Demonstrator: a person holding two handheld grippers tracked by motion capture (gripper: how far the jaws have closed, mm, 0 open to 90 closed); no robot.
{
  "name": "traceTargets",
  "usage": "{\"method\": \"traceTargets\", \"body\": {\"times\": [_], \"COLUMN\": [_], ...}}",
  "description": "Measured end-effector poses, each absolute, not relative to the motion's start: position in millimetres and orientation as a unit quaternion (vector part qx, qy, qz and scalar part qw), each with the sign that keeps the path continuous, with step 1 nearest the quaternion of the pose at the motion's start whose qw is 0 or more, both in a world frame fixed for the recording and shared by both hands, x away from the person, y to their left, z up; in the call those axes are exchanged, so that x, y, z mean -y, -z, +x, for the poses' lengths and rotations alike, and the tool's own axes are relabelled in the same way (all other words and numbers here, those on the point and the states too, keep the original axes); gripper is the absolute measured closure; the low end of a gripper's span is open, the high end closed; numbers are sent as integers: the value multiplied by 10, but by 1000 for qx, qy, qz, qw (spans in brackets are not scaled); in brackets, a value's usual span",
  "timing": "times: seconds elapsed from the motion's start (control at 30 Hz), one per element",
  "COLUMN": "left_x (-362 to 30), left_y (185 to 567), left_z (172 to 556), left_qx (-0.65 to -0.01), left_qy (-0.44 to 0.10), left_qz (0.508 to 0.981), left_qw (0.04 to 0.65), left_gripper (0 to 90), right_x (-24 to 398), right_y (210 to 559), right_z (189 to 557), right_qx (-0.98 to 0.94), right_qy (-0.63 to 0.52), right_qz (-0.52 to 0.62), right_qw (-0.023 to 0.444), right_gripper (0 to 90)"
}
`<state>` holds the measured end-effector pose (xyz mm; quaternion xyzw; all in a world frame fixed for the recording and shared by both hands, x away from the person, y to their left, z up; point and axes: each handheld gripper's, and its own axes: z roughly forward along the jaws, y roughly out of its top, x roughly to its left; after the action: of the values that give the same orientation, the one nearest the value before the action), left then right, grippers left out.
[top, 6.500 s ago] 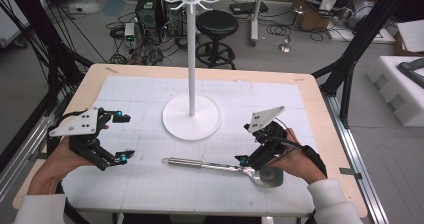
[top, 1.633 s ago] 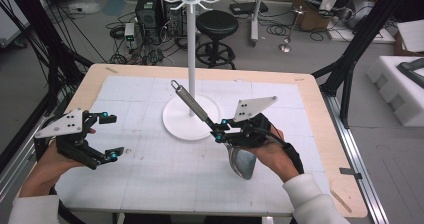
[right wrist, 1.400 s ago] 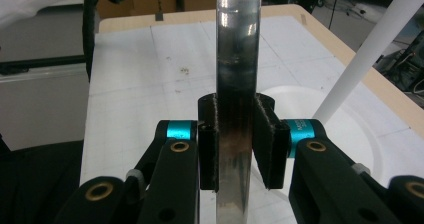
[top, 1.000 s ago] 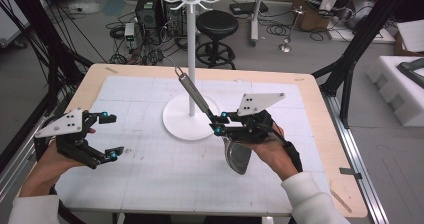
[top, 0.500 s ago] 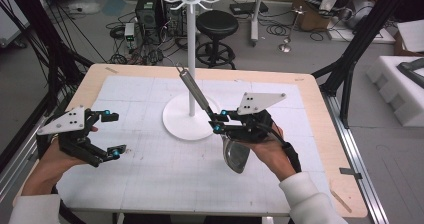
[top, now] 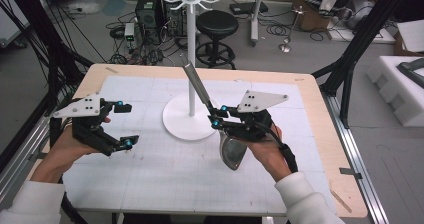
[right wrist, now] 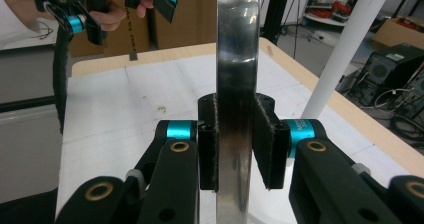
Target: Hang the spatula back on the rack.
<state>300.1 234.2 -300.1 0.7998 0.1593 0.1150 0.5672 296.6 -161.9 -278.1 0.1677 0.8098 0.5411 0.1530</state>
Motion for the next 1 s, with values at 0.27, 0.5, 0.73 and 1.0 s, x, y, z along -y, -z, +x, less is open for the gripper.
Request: {"method": "traceTargets", "body": {"times": [0.27,0.5,0.73,1.0], "left_x": [-2174,-2039,-1841,-1659], "left_y": [2768,2502,2251,2060], "left_z": [3060,3068,3100,3149], "left_qx": [-150,-134,-115,-114], "left_qy": [-109,-108,-108,-111], "left_qz": [807,799,801,798], "left_qw": [560,577,578,582], "left_gripper": [17,17,18,18], "right_x": [1569,1552,1545,1525], "right_y": [2786,2794,2767,2667], "right_z": [2964,2991,3029,3127], "right_qx": [-806,-808,-811,-814], "right_qy": [-545,-544,-543,-542], "right_qz": [172,168,162,155], "right_qw": [156,151,145,138], "right_gripper": [747,748,747,747]}}
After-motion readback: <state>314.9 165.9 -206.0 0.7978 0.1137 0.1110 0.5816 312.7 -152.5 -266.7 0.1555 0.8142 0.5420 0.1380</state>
